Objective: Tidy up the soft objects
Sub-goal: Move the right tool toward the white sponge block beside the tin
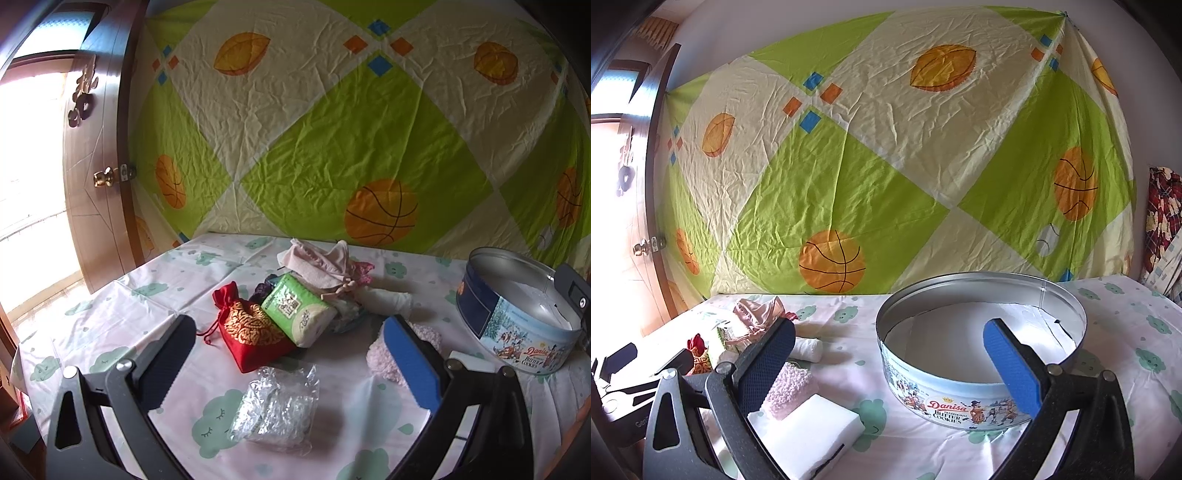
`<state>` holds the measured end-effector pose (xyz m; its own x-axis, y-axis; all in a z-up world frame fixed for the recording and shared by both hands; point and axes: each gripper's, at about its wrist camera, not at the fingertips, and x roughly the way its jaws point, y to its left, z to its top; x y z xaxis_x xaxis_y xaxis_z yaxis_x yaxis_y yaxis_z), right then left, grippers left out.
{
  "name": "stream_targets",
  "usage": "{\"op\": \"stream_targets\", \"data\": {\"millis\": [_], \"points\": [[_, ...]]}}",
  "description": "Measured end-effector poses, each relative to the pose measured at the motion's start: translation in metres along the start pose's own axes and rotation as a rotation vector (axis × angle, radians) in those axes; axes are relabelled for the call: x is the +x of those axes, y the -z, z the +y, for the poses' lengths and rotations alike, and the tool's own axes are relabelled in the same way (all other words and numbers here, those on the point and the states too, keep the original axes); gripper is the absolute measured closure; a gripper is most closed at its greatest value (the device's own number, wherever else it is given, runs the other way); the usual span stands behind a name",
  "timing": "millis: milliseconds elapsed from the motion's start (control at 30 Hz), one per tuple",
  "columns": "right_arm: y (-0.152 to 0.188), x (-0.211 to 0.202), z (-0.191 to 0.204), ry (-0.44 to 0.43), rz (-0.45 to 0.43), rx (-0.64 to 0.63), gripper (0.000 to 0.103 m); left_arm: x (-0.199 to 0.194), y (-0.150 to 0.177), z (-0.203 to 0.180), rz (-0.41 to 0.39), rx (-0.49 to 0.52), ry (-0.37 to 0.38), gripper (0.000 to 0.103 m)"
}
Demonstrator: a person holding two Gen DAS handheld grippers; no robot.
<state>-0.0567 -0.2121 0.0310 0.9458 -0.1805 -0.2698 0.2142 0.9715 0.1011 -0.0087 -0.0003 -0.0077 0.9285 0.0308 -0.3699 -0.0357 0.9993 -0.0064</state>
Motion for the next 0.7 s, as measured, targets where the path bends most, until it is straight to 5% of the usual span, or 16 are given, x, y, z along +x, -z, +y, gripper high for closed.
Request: {"op": "stream_targets", "data": {"millis": [700], "points": [[0.005, 0.004, 0.009, -0.019, 0.025, -0.041, 0.001, 0.011, 0.001, 0.001, 0.096, -0.014, 0.009, 0.000]]}}
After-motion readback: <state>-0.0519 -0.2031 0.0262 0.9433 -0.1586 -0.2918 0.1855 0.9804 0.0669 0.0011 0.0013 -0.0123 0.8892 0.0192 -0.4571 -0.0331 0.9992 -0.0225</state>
